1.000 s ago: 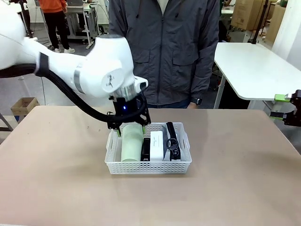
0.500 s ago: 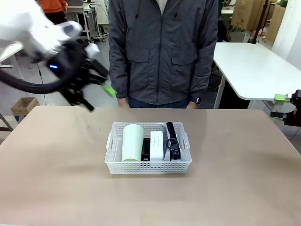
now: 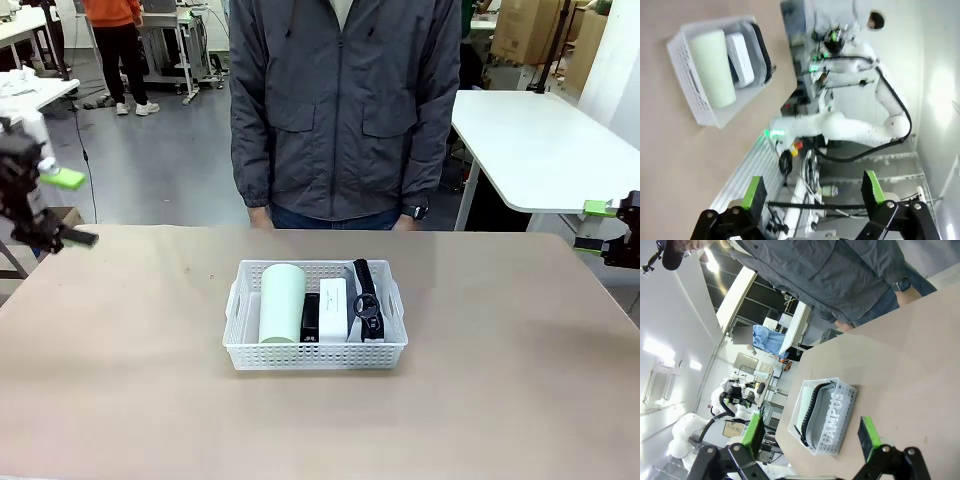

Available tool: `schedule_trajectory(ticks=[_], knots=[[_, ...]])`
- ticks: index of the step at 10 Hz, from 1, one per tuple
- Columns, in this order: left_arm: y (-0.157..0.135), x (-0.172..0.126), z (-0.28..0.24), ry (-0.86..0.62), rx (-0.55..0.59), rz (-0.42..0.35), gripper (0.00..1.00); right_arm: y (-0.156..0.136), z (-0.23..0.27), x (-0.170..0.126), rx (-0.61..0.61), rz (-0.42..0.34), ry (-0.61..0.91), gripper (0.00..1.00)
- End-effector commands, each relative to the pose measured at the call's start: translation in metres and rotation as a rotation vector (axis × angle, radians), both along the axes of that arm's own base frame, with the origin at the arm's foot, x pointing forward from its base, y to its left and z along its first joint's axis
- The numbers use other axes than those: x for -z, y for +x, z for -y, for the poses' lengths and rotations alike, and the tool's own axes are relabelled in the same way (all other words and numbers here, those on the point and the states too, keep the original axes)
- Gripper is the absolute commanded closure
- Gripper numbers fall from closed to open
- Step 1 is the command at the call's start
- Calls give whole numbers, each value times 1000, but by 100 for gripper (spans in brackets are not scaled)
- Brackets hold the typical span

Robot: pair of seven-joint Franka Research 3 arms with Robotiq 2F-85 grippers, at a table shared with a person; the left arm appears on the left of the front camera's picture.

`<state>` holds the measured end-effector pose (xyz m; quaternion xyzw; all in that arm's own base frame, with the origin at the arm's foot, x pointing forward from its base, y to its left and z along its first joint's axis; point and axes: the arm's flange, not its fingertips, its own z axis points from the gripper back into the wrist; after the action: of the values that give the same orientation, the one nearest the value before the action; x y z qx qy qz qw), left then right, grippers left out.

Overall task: Efficiently arrange items inside the basket to fit them all.
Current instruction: Pick up the Reusable plastic cup and place it inside the Organizing basket.

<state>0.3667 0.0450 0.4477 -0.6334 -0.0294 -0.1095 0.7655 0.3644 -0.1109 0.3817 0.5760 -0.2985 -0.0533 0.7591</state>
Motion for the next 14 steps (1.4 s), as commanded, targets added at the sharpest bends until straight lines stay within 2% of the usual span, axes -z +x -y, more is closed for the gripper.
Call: schedule_trajectory(ticks=[1, 2, 3, 4, 5, 14], knots=[[-9, 46, 0, -91, -137, 176, 0, 0, 0, -3, -1, -2, 11, 0], [-12, 64, -11, -80, -190, 211, 0, 0, 0, -3, -1, -2, 11, 0], [-5, 71, -21, -137, -274, 117, 0, 0, 0, -3, -1, -2, 11, 0], [5, 73, -28, -234, -287, -2, 0, 0, 0, -3, -1, -2, 11, 0], [-15, 73, -25, -95, -215, 132, 0, 0, 0, -3, -1, -2, 11, 0], [-15, 73, -25, -95, -215, 132, 0, 0, 0, -3, -1, -2, 11, 0]])
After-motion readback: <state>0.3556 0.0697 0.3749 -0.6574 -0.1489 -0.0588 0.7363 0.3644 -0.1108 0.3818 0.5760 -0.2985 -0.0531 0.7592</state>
